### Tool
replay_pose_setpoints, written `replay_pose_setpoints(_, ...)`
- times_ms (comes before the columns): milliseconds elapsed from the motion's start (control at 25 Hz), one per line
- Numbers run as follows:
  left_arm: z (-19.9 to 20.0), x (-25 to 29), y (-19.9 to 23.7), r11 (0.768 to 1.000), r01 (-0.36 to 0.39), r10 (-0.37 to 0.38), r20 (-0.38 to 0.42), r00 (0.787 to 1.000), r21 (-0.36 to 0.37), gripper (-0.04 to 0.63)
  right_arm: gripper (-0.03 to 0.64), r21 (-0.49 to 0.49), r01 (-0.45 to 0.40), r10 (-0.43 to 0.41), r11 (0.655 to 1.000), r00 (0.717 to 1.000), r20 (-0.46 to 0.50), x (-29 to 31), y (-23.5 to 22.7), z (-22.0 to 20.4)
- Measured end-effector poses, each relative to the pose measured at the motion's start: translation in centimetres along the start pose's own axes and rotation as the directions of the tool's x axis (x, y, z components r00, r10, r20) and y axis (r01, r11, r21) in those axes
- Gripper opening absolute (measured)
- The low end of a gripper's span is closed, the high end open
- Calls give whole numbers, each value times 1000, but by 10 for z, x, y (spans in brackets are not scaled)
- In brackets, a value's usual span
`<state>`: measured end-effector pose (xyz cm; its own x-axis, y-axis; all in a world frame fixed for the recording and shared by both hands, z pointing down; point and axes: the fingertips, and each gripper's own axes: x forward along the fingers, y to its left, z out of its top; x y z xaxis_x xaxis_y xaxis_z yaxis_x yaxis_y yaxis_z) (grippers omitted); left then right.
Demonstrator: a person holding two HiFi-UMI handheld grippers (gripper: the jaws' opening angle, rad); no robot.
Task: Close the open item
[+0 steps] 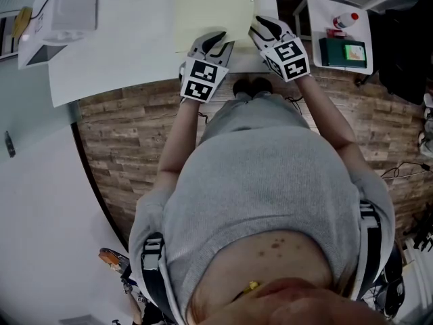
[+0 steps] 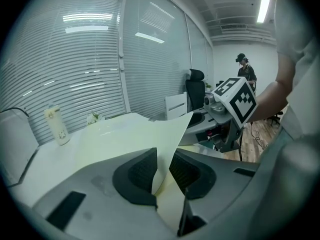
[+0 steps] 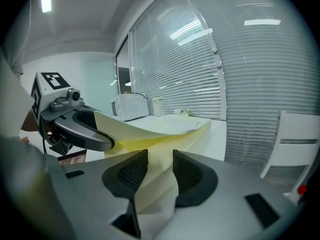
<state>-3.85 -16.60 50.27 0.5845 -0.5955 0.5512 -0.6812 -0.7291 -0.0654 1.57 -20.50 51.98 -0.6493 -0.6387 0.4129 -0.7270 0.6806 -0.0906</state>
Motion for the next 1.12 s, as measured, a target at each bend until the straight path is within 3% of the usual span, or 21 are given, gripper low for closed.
replay_pose_setpoints(840,-8,13,-4,1000,4,-5,-33,999,-20,78,193,4,-62,62,998,998,-11,0,-1,1)
replay_pose_setpoints(1120,-9,14,-6,1000,4,-5,-35,999,-25,78,192,-54,-102,101,993,995,-19,-8,-9,0)
